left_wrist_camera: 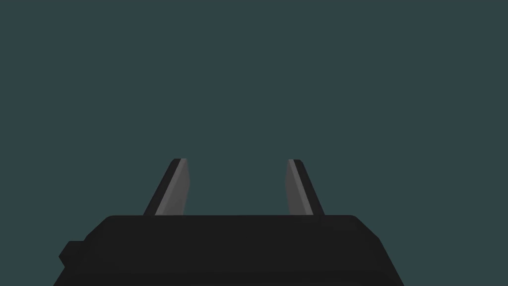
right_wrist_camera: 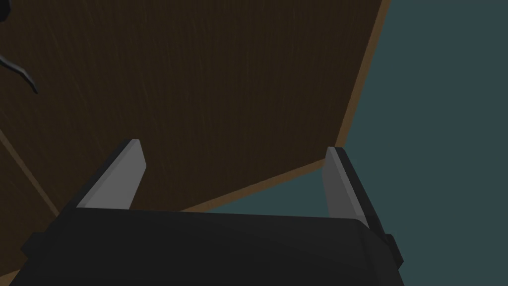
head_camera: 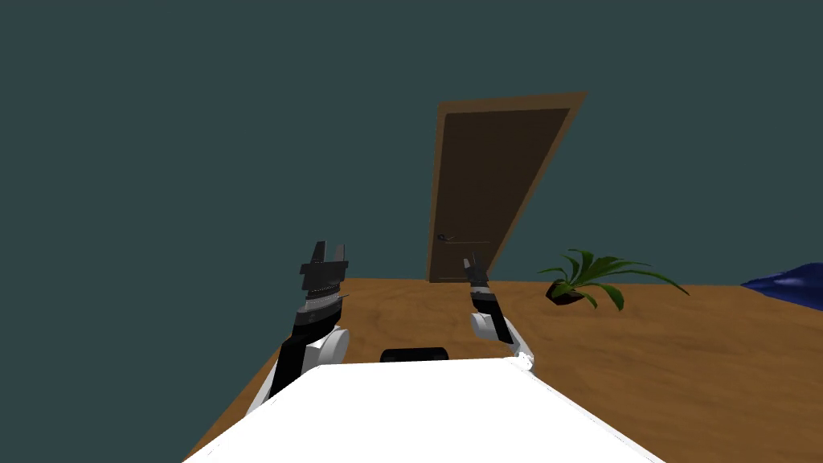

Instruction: Pull the door open

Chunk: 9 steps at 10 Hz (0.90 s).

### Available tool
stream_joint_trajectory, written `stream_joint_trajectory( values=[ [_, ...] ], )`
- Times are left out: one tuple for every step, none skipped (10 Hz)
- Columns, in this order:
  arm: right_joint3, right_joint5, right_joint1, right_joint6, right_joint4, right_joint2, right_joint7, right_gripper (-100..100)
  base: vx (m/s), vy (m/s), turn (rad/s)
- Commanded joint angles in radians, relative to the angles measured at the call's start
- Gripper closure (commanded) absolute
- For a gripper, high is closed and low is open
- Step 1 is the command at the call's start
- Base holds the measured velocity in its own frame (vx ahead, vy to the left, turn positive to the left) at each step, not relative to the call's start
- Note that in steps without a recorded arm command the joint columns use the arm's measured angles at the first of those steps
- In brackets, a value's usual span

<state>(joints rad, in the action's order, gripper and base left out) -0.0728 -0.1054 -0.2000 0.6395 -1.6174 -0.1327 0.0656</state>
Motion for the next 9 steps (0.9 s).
stream_joint_trajectory(
  values=[
    [-0.011,-0.005,0.018,0.008,0.05,-0.013,0.0,-100,0.047,-0.016,0.098],
    [-0.02,-0.01,0.035,0.012,0.083,-0.022,-0.002,-100,0.079,-0.035,0.178],
    [-0.02,-0.01,0.035,0.012,0.102,-0.022,-0.002,-100,0.061,-0.028,0.069],
    [-0.03,-0.014,0.052,0.016,0.141,-0.032,-0.004,-100,0.054,-0.017,0.094],
    [-0.039,-0.018,0.069,0.02,0.177,-0.042,-0.006,-100,0.067,-0.022,0.174],
    [-0.049,-0.022,0.086,0.023,0.216,-0.051,-0.008,-100,0.084,-0.042,0.166],
    [-0.049,-0.022,0.086,0.023,0.239,-0.051,-0.008,-100,0.064,-0.04,0.051],
    [-0.058,-0.027,0.103,0.027,0.281,-0.06,-0.009,-100,0.049,-0.03,0.095],
    [-0.068,-0.031,0.12,0.031,0.308,-0.07,-0.011,-100,0.067,-0.041,0.187]
  ],
)
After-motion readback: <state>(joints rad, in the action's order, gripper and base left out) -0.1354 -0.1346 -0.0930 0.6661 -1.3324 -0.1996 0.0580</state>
